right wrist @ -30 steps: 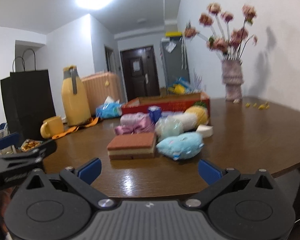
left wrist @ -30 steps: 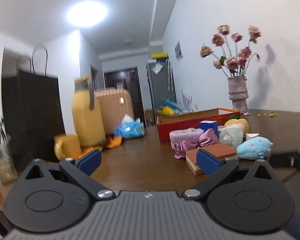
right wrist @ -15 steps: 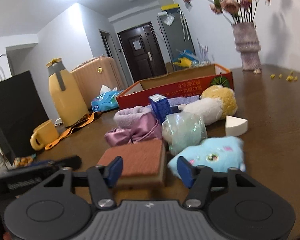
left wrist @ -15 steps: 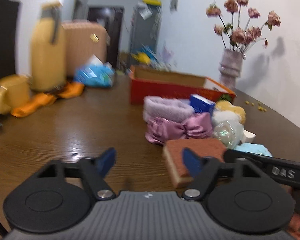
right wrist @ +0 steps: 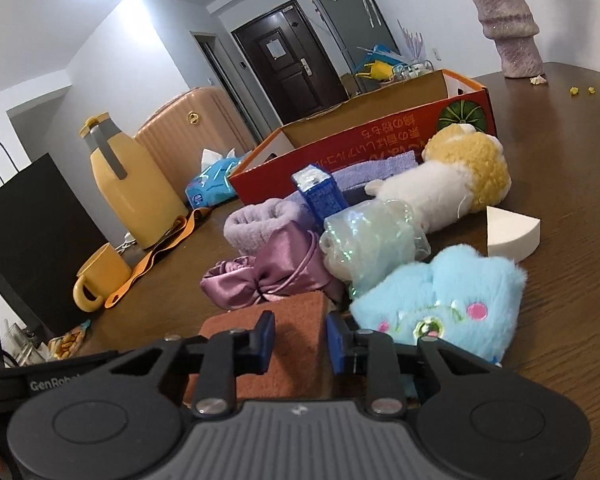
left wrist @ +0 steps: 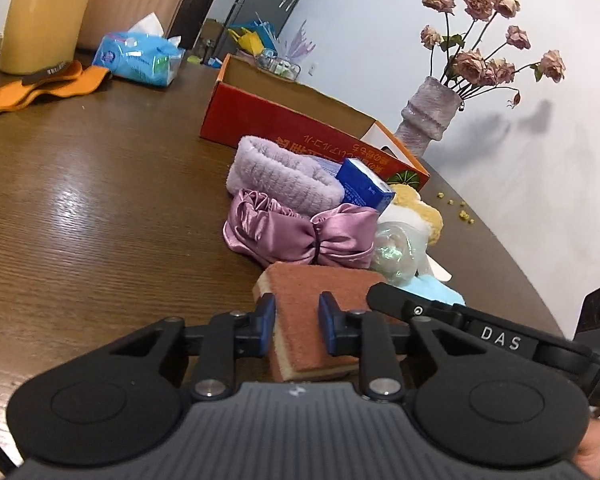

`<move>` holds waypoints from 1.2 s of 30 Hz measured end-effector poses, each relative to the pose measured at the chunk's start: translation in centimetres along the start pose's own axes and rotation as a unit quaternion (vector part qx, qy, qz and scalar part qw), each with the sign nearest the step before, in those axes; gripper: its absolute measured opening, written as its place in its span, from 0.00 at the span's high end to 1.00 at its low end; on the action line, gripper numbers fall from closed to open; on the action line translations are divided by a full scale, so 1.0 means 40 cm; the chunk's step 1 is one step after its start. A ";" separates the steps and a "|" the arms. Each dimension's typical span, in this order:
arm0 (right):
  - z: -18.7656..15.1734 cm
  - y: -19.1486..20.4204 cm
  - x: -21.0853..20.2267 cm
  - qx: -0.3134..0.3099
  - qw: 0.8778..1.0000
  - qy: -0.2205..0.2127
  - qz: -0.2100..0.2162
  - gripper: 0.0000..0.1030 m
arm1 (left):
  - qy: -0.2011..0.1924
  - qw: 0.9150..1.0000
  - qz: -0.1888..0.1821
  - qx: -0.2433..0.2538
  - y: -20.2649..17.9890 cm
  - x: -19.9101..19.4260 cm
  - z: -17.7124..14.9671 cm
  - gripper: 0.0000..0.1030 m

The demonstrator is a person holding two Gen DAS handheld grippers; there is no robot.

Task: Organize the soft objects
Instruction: 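Close both grippers on the sponge block and lift it, then carry the sponge block into the red box and open both grippers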

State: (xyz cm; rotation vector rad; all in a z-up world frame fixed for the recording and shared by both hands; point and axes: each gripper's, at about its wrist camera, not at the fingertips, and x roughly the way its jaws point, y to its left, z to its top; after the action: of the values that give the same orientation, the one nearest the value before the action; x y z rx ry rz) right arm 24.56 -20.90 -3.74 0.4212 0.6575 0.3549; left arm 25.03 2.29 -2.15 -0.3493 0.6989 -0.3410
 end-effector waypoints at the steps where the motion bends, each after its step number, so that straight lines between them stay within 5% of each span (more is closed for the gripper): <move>1: -0.004 0.006 -0.010 -0.001 1.000 -0.002 0.005 0.76 | -0.006 1.000 0.004 0.005 -0.005 -0.011 -0.004 0.77; 13: -0.005 0.096 -0.152 -0.048 0.995 -0.076 0.040 0.76 | -0.093 0.995 -0.001 0.028 -0.069 -0.176 -0.005 0.77; 22: 0.176 0.070 -0.086 -0.051 0.994 -0.093 0.033 0.77 | -0.098 0.995 -0.019 0.025 -0.092 -0.068 0.180 0.77; 30: 0.482 0.025 0.171 -0.051 0.996 -0.077 0.015 0.77 | -0.091 0.995 -0.006 0.035 -0.068 0.178 0.487 0.77; 36: 0.691 -0.047 0.473 0.004 1.000 -0.003 0.002 0.77 | -0.047 0.998 0.041 0.008 0.018 0.424 0.691 0.77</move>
State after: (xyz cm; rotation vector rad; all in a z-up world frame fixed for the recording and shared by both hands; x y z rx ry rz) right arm 56.83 -21.37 5.43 0.4313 0.6518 0.3554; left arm 55.90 1.29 7.72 -0.3192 0.6168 -0.2504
